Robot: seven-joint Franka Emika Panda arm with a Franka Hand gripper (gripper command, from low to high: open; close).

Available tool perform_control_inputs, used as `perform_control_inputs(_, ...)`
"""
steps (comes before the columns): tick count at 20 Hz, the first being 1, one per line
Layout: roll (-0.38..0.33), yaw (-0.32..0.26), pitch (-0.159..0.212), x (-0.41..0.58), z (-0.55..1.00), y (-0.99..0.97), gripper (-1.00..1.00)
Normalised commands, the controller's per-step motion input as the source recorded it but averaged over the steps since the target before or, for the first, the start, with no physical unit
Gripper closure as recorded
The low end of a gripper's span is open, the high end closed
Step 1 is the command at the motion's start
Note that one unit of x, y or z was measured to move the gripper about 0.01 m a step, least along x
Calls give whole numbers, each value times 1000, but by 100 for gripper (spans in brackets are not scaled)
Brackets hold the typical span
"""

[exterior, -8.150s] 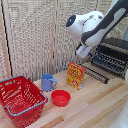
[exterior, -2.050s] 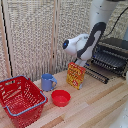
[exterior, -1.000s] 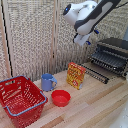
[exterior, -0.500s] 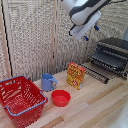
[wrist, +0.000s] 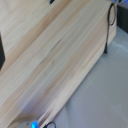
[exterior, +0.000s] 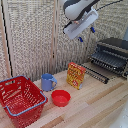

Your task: Extend the gripper towards the oven tray handle. Grasp the handle and carefully pull the tray out of the oven. Move the gripper above the red bowl. Grab the red bowl gently. Lift the bowl and place it onto the oven tray.

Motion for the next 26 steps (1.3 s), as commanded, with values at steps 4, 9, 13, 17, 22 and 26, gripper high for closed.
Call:
perform_control_inputs(4,156,-53,156,-47,-505,671,-100)
perform_control_inputs(9,125,-74,105,-58,-460,680,-100)
perform_control_inputs(13,119,-97,19,-46,-287,687,-100)
perform_control_inputs(17,69,-116,-47,-64,-259,724,-100)
perform_control_inputs(22,65,-122,-97,-139,-246,674,-100)
perform_control_inputs(26,178,-95,-215,-525,-327,185,-100)
